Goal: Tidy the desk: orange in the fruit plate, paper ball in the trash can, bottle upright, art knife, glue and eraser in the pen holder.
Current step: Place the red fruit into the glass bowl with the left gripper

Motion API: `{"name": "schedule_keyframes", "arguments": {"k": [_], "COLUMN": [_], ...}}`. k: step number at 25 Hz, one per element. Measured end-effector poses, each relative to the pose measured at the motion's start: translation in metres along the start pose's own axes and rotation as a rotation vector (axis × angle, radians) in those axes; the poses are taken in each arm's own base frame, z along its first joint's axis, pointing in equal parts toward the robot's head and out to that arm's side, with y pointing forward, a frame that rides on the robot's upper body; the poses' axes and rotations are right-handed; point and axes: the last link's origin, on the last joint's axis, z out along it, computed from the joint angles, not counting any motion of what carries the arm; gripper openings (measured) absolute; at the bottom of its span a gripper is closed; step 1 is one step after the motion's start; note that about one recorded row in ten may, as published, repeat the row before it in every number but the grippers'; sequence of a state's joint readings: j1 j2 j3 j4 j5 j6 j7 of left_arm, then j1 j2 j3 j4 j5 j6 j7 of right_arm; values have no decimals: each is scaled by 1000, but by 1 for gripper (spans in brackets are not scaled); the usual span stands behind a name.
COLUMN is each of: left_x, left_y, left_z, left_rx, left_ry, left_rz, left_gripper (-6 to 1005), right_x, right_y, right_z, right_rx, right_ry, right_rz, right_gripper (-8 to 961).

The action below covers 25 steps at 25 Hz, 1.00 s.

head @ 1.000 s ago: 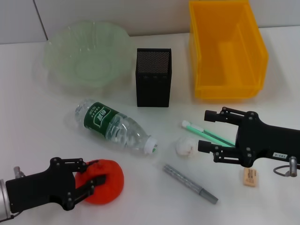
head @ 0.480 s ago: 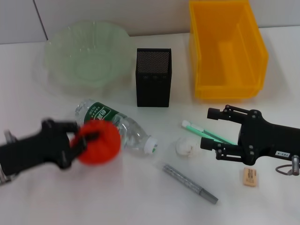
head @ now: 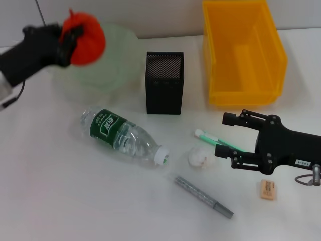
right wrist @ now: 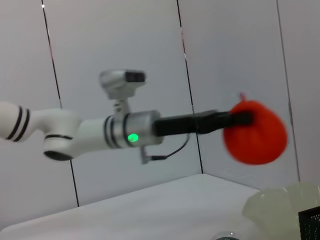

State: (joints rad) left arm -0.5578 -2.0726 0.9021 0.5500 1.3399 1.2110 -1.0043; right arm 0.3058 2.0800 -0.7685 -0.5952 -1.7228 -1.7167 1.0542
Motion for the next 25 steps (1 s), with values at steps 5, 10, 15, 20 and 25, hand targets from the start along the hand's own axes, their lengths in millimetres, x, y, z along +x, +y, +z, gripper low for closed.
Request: {"name": "schedule_keyframes", "arguments": {"k": [5, 10, 15, 20, 25], "left_x": [12, 11, 5, 2, 1], "left_y": [-14, -19, -27, -31, -30], "left_z": [43, 75, 84, 81, 79], "left_rx": [70, 131, 206, 236, 231], "left_ry": [-48, -133, -201, -211, -211], "left_rz": [22, 37, 58, 49, 46], "left_gripper": [62, 59, 57, 61, 66], "right_x": [0, 0, 0, 0, 0], "right_y": [0, 0, 0, 1, 1], "right_z": [0, 0, 0, -1, 0], "right_rx": [0, 1, -1, -2, -4], "right_ry": [0, 0, -1, -2, -2], "right_rz": [1, 1, 2, 3, 2], "right_gripper": [773, 773, 774, 774, 774]}}
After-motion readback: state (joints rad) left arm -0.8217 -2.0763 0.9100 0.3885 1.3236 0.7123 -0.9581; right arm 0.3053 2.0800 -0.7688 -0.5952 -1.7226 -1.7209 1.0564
